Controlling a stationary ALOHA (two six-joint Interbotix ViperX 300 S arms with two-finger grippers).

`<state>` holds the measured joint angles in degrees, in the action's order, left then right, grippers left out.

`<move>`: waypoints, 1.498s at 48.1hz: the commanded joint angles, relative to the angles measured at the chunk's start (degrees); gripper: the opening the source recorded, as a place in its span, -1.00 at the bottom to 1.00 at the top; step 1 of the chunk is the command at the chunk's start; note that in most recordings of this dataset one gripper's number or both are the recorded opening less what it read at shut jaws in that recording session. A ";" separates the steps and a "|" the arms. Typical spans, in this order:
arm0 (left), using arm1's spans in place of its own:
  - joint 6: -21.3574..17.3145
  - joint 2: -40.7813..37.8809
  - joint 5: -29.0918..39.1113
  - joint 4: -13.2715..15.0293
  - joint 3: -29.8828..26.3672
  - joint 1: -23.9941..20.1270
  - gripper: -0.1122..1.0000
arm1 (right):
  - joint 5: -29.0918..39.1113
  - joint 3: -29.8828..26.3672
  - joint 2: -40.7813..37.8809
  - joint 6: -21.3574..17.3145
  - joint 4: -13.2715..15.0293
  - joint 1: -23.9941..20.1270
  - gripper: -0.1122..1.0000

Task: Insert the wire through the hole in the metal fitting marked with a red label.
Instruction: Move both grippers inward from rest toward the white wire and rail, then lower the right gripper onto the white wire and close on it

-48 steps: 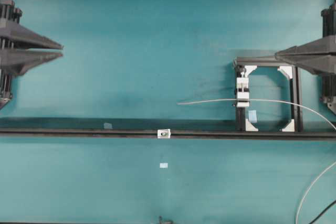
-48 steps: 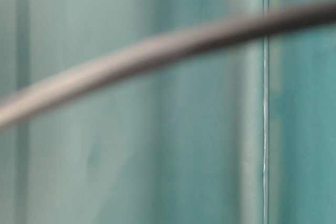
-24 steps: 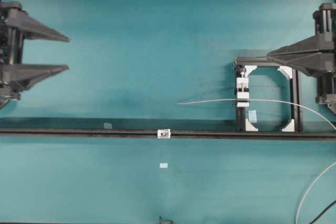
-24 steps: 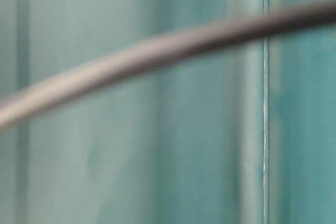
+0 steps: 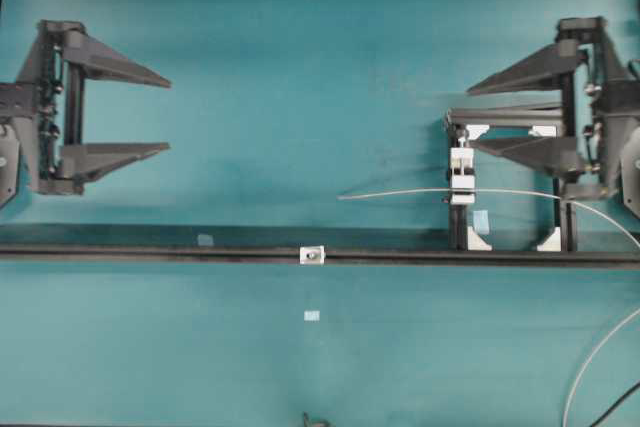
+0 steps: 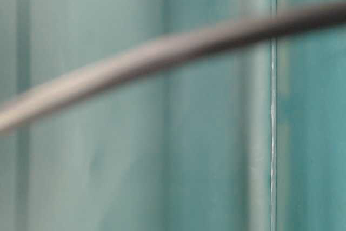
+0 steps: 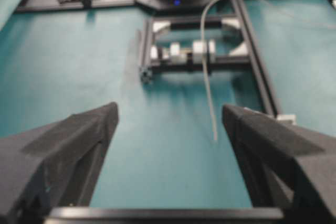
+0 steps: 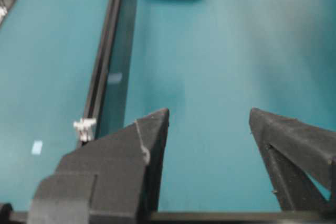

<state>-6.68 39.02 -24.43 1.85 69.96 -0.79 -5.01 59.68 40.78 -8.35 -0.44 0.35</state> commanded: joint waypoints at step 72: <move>2.29 -21.36 -1.49 0.26 -5.10 -0.18 0.16 | 6.68 -7.91 -29.62 -8.61 -0.18 -2.46 0.35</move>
<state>-4.48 17.40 -25.66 1.93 65.39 -0.79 2.29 53.00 11.07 -16.88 -0.53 -1.76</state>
